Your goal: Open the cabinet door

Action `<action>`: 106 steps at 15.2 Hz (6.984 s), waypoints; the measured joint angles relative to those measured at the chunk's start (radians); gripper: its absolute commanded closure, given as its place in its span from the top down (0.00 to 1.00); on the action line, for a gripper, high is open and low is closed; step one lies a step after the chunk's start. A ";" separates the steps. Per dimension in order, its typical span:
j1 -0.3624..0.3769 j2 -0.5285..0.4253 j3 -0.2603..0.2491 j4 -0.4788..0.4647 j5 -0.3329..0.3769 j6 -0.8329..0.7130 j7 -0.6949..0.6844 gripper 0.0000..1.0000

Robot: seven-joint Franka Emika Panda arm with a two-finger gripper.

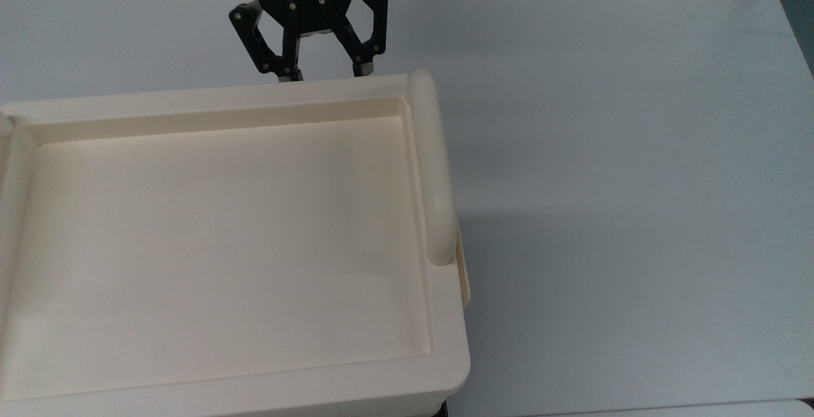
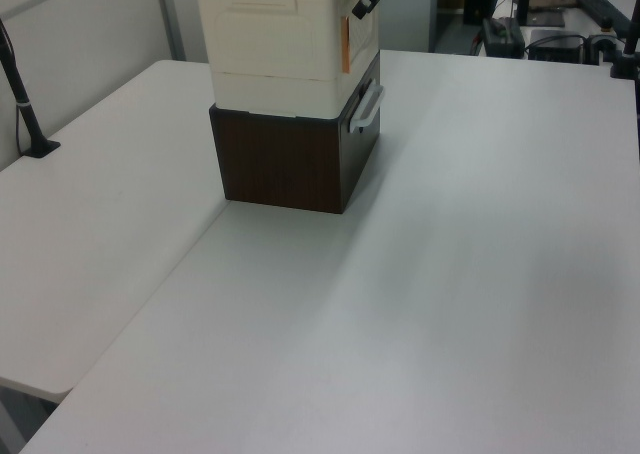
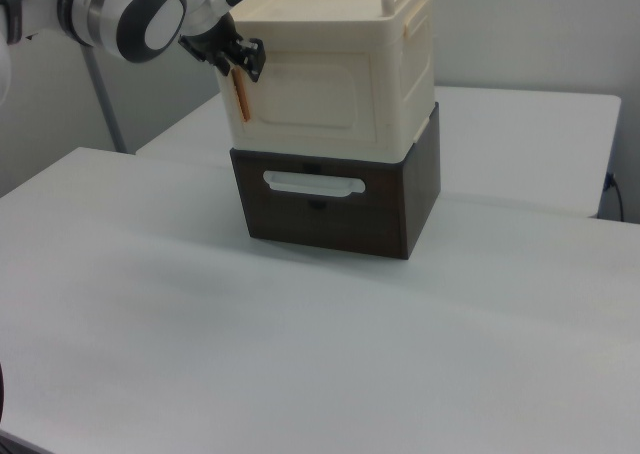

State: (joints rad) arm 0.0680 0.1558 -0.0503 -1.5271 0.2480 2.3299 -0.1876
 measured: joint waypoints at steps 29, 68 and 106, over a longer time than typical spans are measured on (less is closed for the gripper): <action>0.021 0.031 0.028 -0.004 -0.060 0.084 0.017 0.03; -0.417 -0.177 -0.104 -0.085 -0.142 -0.464 -0.202 1.00; -0.017 -0.159 -0.020 -0.042 -0.259 -0.709 0.059 1.00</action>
State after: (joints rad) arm 0.0507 -0.0031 -0.0699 -1.5693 -0.0113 1.6209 -0.1284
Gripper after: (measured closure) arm 0.000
